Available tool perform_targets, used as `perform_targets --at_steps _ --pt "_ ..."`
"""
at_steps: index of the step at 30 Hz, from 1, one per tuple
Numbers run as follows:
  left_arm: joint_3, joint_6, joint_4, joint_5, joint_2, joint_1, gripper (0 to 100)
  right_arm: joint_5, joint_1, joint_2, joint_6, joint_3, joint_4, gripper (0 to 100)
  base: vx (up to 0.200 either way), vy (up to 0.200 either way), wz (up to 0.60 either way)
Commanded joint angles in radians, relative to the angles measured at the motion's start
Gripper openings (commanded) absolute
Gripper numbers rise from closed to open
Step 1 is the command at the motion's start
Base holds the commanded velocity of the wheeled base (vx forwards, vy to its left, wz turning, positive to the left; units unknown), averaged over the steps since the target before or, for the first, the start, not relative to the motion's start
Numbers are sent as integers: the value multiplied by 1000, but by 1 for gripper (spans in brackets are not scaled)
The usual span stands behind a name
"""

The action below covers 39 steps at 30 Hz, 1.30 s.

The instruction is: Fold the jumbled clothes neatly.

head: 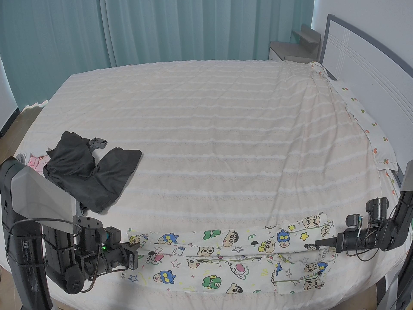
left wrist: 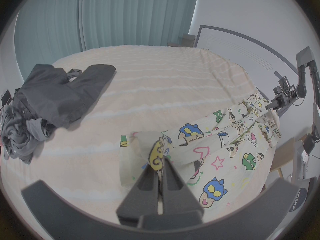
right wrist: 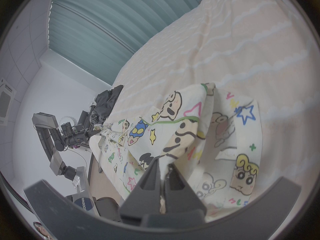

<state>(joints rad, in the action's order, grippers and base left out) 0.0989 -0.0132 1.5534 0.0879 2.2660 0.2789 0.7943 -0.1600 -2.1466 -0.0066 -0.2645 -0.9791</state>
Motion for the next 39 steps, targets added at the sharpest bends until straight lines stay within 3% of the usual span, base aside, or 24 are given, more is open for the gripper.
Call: perform_targets --at_steps 1,20,21,23,24,31,34,39 --pt "2 -10 4 0 37 0 0 -1 -1 -38 -9 14 0 0 0 0 0" --pt "10 -113 4 1 58 3 0 -24 -1 -95 -53 65 0 0 0 0 0" --pt "8 -119 4 1 58 5 0 -29 -1 -96 -53 65 0 100 0 0 0" --pt "10 -137 4 1 60 6 0 -32 -1 -96 -52 67 -1 100 0 0 0" --pt "10 -152 4 1 60 8 100 -32 -1 -93 -52 70 -1 100 0 0 0" --pt "12 -248 5 -2 37 3 100 -32 -23 -73 -53 131 -59 100 0 0 0" --pt "8 -356 5 -11 -45 -7 100 -47 -61 -68 -50 217 -220 100 0 0 0" --pt "-5 -444 5 -20 -125 -49 100 -119 -107 -62 -36 264 -374 100 0 0 0"
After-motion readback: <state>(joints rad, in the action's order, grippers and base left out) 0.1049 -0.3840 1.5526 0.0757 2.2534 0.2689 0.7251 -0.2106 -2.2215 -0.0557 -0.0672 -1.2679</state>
